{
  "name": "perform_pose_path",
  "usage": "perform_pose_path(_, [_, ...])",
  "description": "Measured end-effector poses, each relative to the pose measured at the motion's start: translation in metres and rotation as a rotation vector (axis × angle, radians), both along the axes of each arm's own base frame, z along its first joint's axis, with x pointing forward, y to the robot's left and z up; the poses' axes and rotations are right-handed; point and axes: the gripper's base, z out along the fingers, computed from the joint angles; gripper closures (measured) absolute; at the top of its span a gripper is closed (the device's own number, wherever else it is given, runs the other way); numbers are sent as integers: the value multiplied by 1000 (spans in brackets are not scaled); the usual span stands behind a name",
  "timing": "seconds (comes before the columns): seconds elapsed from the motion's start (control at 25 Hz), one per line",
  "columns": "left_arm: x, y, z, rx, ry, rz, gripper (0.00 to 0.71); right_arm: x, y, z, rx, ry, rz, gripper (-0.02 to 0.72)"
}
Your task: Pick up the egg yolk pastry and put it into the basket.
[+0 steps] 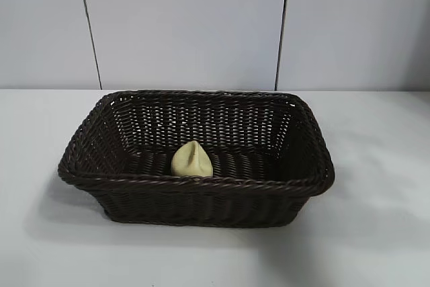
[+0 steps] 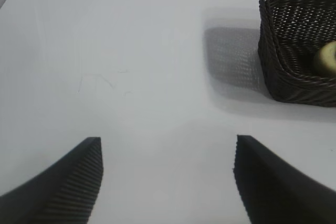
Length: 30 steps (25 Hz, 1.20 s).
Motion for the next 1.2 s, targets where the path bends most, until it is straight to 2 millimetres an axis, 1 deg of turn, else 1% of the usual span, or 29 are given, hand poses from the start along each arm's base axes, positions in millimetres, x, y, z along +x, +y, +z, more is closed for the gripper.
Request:
perform_pose_path(0.08, [0,0,0,0,0,0,199,-30,3,8,-6,-66,1,209])
perform_pose_path(0.12, [0,0,0,0,0,0,199,-43,4,5,-7,-81,1,209])
perform_pose_path(0.24, [0,0,0,0,0,0,199,-78,7,7,-18,-202,1,209])
perform_pose_path(0.36, [0,0,0,0,0,0,199,-111,10,1,-29,-317,0,209])
perform_pose_path(0.48, [0,0,0,0,0,0,199,-139,12,-12,-36,-384,2,209])
perform_pose_path(0.6, [0,0,0,0,0,0,199,-159,14,-28,-39,-421,2,209])
perform_pose_path(0.68, [0,0,0,0,0,0,199,-170,15,-34,-43,-470,2,209])
perform_pose_path(0.8, [0,0,0,0,0,0,199,-180,16,-31,-52,-568,2,209])
perform_pose_path(1.2, [0,0,0,0,0,0,199,-216,19,-25,-74,-816,1,209])
